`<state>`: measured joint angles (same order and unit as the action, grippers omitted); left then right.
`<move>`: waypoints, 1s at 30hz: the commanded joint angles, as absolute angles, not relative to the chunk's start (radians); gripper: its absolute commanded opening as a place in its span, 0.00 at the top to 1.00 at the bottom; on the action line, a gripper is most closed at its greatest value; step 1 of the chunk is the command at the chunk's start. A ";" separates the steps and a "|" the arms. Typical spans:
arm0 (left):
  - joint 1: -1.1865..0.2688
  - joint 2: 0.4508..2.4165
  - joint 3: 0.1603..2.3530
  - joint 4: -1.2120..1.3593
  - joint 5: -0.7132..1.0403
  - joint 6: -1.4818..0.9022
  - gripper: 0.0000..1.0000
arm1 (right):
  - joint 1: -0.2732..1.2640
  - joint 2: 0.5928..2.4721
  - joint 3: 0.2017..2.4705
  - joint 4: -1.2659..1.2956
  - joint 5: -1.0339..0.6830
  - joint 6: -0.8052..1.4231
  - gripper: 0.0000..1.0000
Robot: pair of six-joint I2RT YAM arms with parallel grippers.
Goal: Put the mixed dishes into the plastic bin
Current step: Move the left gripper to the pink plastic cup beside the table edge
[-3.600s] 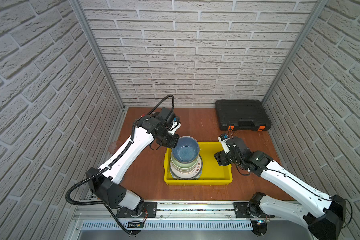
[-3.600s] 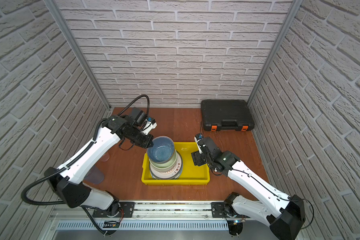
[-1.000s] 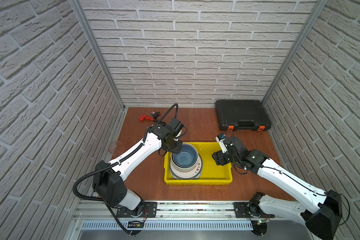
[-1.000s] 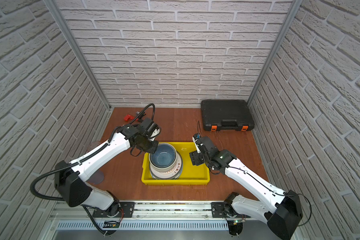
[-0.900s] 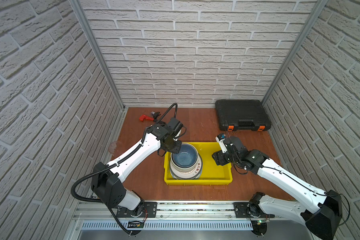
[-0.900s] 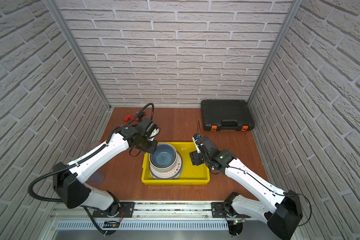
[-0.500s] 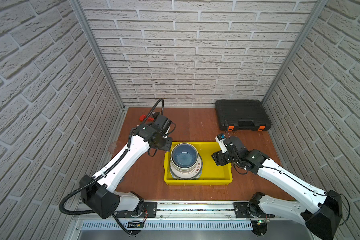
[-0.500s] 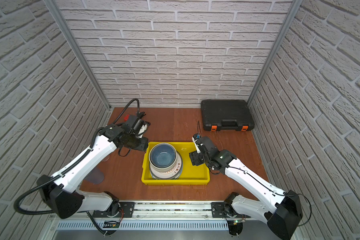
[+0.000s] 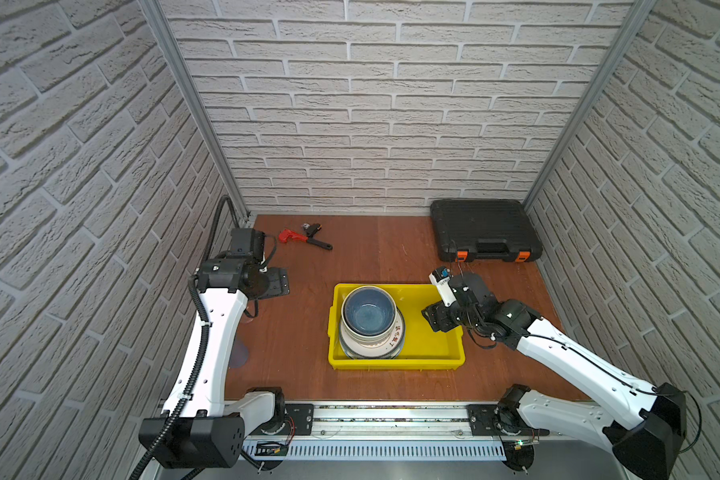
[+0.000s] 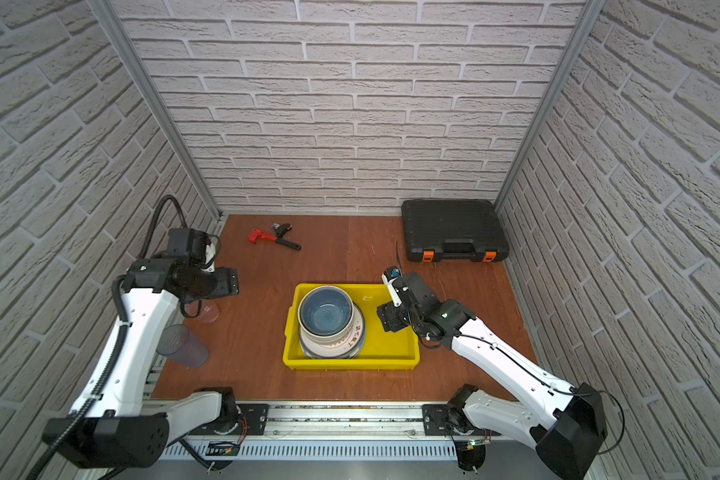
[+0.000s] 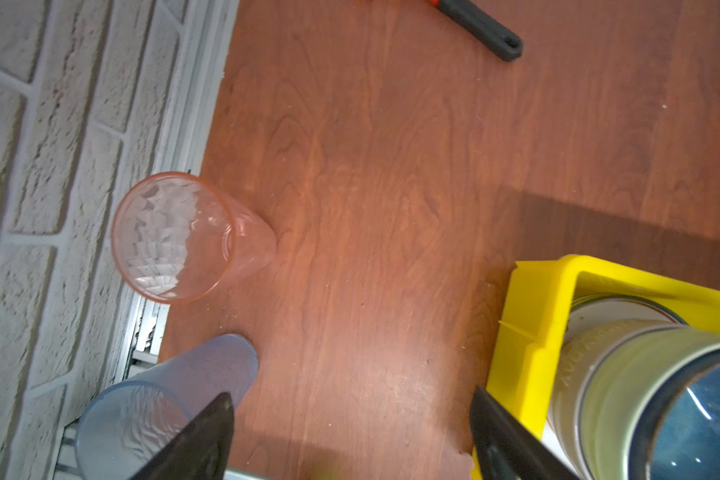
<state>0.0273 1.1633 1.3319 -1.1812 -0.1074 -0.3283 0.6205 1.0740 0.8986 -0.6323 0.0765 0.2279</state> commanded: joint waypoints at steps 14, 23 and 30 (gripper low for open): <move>0.309 1.265 1.322 -1.129 -0.144 -0.314 0.20 | 0.615 1.091 0.942 -0.598 0.011 0.190 0.22; 0.426 1.286 1.284 -1.079 -0.171 -0.295 0.26 | 0.614 1.112 0.939 -0.574 -0.009 0.207 0.22; 0.461 1.351 1.299 -1.044 -0.157 -0.305 0.32 | 0.615 1.137 0.959 -0.569 -0.024 0.209 0.22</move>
<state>0.4477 1.3277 1.2903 -1.0847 -0.1574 -0.3077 0.6197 1.1336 0.9218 -0.6090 -0.0071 0.2024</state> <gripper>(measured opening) 0.688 0.781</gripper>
